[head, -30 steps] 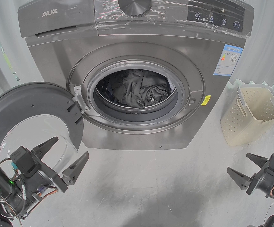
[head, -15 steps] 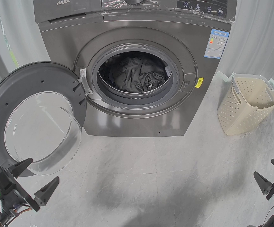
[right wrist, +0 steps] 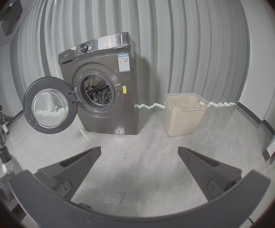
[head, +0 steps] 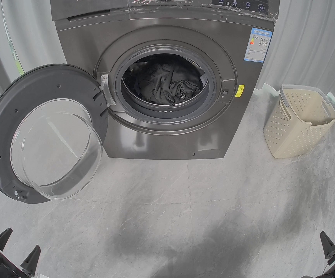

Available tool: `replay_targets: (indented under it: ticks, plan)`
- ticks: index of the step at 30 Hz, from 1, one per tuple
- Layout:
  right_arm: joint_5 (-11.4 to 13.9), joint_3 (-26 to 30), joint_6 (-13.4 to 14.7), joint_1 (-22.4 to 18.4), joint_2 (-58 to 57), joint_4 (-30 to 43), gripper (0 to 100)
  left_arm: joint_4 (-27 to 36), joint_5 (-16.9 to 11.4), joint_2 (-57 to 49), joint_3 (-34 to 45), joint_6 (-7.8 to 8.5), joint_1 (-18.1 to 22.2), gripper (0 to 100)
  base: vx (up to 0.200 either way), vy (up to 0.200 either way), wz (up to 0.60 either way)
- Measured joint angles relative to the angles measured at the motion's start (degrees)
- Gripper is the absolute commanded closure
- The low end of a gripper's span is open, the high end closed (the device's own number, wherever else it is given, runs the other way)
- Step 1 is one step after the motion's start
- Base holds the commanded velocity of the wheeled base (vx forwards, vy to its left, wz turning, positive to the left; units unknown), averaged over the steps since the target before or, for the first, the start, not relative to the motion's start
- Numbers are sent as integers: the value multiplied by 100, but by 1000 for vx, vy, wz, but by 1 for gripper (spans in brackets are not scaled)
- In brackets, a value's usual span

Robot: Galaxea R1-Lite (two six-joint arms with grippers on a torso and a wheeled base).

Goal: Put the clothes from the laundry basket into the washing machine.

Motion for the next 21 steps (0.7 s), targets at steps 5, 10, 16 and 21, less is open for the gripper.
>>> replay_targets:
  ticks: [5, 10, 16, 21]
  plan:
    - [150, 0, -66, -351, -485, 261, 0, 156, -222, -584, 0, -7, 877, 0, 0, 0, 0]
    - [327, 0, -138, -458, -783, 429, 0, 273, -33, -1002, -2, 154, 1197, 0, -80, 0, 0]
    - [373, 0, -155, -499, -918, 468, 0, 628, -134, -1209, -2, 268, 1153, 0, -33, 0, 0]
    - [379, 0, -157, -512, -959, 475, 0, 575, -169, -1270, -2, 299, 1145, 0, 0, 160, 0]
